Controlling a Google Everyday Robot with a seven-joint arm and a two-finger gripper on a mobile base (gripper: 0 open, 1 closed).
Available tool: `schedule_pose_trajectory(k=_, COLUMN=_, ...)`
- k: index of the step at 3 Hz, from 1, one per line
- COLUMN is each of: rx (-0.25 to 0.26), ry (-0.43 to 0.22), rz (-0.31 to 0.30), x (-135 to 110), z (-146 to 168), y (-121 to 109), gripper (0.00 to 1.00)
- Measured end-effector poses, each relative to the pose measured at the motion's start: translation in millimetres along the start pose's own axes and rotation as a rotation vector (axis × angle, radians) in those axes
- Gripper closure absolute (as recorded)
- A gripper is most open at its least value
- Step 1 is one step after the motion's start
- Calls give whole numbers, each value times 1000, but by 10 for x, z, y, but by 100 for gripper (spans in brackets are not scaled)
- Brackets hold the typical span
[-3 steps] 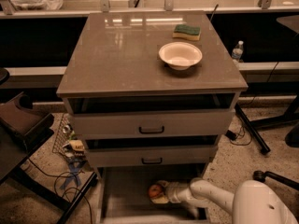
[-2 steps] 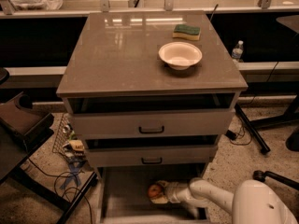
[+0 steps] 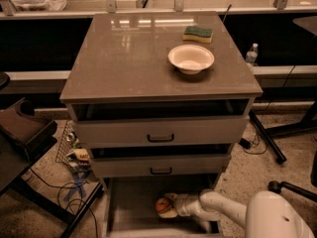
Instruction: Place apple into bottom drawer
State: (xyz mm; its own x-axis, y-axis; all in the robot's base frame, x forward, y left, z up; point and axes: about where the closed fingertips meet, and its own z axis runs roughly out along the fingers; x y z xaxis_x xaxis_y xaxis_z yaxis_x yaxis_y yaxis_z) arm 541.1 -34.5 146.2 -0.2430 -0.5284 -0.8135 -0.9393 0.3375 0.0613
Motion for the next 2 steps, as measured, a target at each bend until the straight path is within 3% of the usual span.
schedule_pose_trajectory(k=1, rx=-4, ry=-1, rz=0, x=-5, z=21, y=19, gripper=0)
schedule_pose_trajectory(k=2, rx=-4, ry=-1, rz=0, x=-5, z=21, y=20, gripper=0)
